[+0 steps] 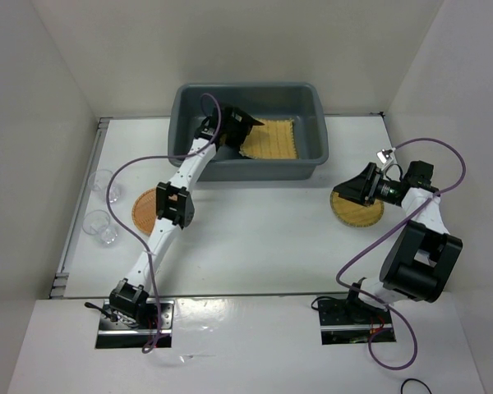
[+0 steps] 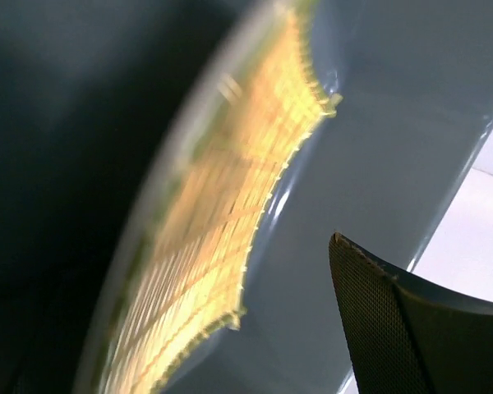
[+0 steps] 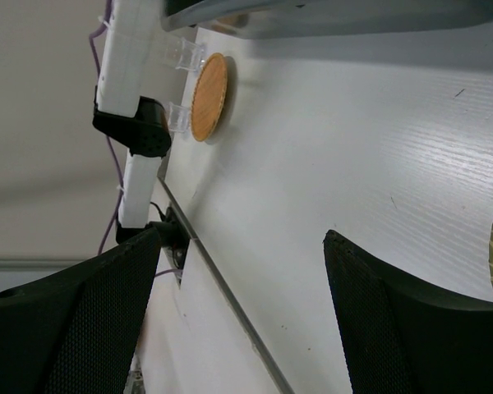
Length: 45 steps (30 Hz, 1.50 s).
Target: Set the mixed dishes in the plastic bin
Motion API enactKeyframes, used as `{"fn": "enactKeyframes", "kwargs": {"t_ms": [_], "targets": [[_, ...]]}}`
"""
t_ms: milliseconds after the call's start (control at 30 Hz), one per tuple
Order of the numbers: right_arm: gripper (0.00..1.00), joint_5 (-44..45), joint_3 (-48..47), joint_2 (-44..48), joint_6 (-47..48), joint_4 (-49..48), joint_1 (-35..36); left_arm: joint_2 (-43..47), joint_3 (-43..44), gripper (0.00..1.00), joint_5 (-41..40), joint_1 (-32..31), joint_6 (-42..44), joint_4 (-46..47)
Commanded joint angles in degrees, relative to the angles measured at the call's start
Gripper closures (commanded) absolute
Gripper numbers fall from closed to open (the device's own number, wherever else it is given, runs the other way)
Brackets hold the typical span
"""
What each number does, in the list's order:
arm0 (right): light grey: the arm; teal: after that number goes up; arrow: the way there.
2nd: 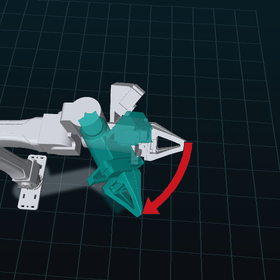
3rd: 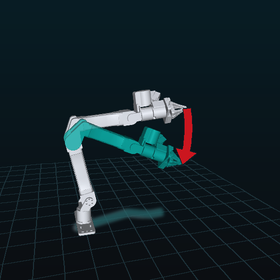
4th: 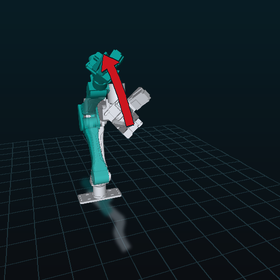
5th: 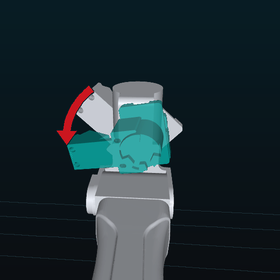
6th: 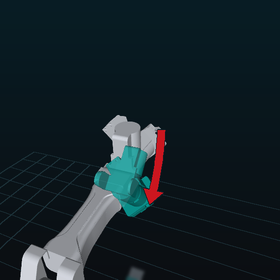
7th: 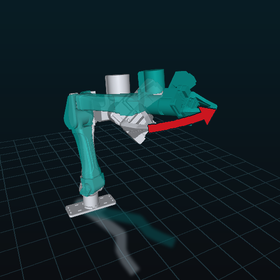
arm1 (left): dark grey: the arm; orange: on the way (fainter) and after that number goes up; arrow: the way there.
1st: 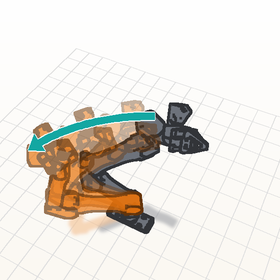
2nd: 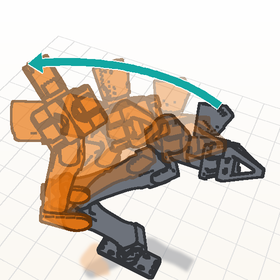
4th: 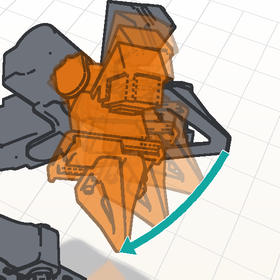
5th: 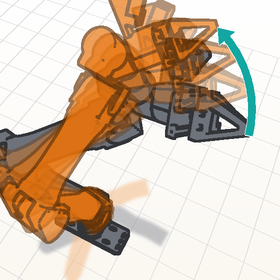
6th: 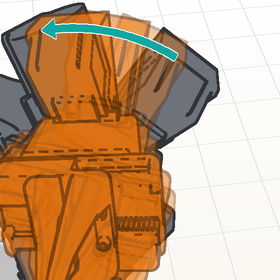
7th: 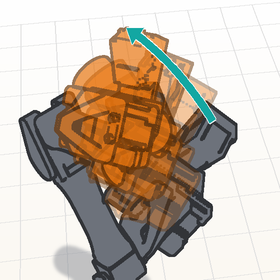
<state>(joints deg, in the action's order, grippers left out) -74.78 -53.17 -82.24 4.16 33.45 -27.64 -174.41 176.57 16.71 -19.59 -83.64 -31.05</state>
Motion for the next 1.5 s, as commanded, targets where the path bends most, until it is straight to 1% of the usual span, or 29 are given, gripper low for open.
{"fn": "enactKeyframes", "kwargs": {"t_ms": [0,100,300,433,467,500,567,600,633,733,800,833,867,900,933,967,1000,1100,1133,1167,1200,1233,1267,1300,1333,1367,1400,1433,1467], "targets": [[0.15,-2.38,0.17,-0.47,1.29,-2.34,-0.40,8.99,2.81,0.00,-6.32,0.08,6.28,-2.08],[0.15,-2.38,0.17,-1.00,1.29,-2.34,-0.40,10.58,2.81,0.00,-10.01,0.08,9.62,-5.33],[0.15,-2.91,0.17,-1.00,1.29,-2.34,-0.40,15.14,2.81,0.00,-16.97,0.08,16.48,-15.09],[0.15,-2.91,0.69,-0.47,1.29,-2.34,-0.40,18.91,2.81,0.00,-12.32,1.48,20.52,-15.09],[0.15,-2.91,0.70,-0.47,1.29,-2.34,-0.40,19.89,2.81,0.00,-12.32,2.01,22.10,-15.09],[0.15,-2.91,0.70,0.14,1.29,-2.34,-0.40,20.77,2.81,0.00,-12.32,2.02,22.81,-15.09],[0.15,-2.91,0.70,0.15,0.76,-2.87,-0.40,22.27,2.81,0.01,-9.69,3.33,23.43,-14.48],[0.15,-2.91,1.22,0.15,0.76,-3.48,-0.40,22.88,2.81,0.05,-7.76,4.55,23.43,-13.87],[0.15,-2.91,1.22,0.15,0.15,-3.48,-0.40,22.88,2.81,0.11,-3.66,5.17,22.65,-13.34],[0.15,-2.91,1.22,0.67,0.14,-4.01,-0.40,22.88,2.81,0.19,1.56,6.85,21.58,-13.34],[0.15,-2.30,1.22,0.67,0.14,-4.01,-0.40,24.11,2.81,0.33,6.13,6.85,22.11,-13.34],[0.15,-2.30,1.22,1.20,0.14,-4.01,-0.40,24.64,2.81,0.43,7.71,6.85,22.11,-13.34],[0.15,-1.69,1.75,1.81,0.14,-4.01,-0.40,25.16,2.81,0.57,10.33,6.85,22.72,-13.34],[0.15,-1.68,1.75,1.82,-0.55,-4.01,-0.40,26.65,2.81,0.83,11.58,6.85,23.77,-13.34],[0.15,-1.68,1.75,2.43,-0.56,-4.70,-0.40,27.53,2.81,0.95,12.90,6.85,24.57,-13.34],[0.15,-1.16,2.36,3.13,-1.34,-5.41,-0.40,28.33,2.81,1.00,15.26,6.85,25.27,-14.56],[0.15,-1.15,2.37,3.14,-1.35,-5.41,-0.40,29.99,2.81,1.00,16.24,7.37,27.10,-15.44],[0.15,-0.63,2.98,4.36,-2.49,-6.12,0.13,33.25,2.81,1.00,19.93,7.38,30.28,-19.56],[0.15,-0.63,2.98,4.37,-2.49,-6.12,0.13,34.13,2.81,1.00,20.64,7.38,32.64,-20.88],[0.15,-0.02,2.98,4.37,-2.49,-6.12,0.65,35.00,2.81,0.94,21.17,7.38,34.05,-24.20],[0.15,0.68,2.98,4.89,-2.49,-6.12,1.44,36.93,2.81,0.81,20.56,7.38,35.63,-26.32],[0.15,0.69,2.98,4.89,-2.49,-6.12,1.97,38.16,2.81,0.69,18.90,7.38,39.39,-31.48],[0.15,2.26,2.98,5.42,-3.02,-6.64,3.02,40.70,2.81,0.47,14.54,7.38,41.51,-34.05],[0.15,2.80,2.98,5.42,-3.02,-6.65,3.03,41.86,2.81,0.33,12.49,7.38,45.28,-36.43],[0.14,2.80,2.98,5.42,-3.02,-6.65,3.90,43.70,2.81,0.23,10.56,6.86,46.79,-40.89],[0.14,3.58,2.98,5.94,-3.02,-6.65,3.91,44.50,2.81,0.15,8.71,6.85,47.94,-43.02],[0.14,4.38,2.98,5.95,-3.02,-6.65,3.91,45.03,2.81,0.04,7.12,6.85,48.47,-43.65],[0.14,5.08,2.98,5.95,-3.54,-6.65,3.91,45.55,2.81,0.01,8.24,6.15,51.00,-43.66],[0.14,6.13,2.98,5.95,-4.33,-6.65,3.91,46.08,2.81,0.01,8.25,5.28,51.03,-43.66]]}}
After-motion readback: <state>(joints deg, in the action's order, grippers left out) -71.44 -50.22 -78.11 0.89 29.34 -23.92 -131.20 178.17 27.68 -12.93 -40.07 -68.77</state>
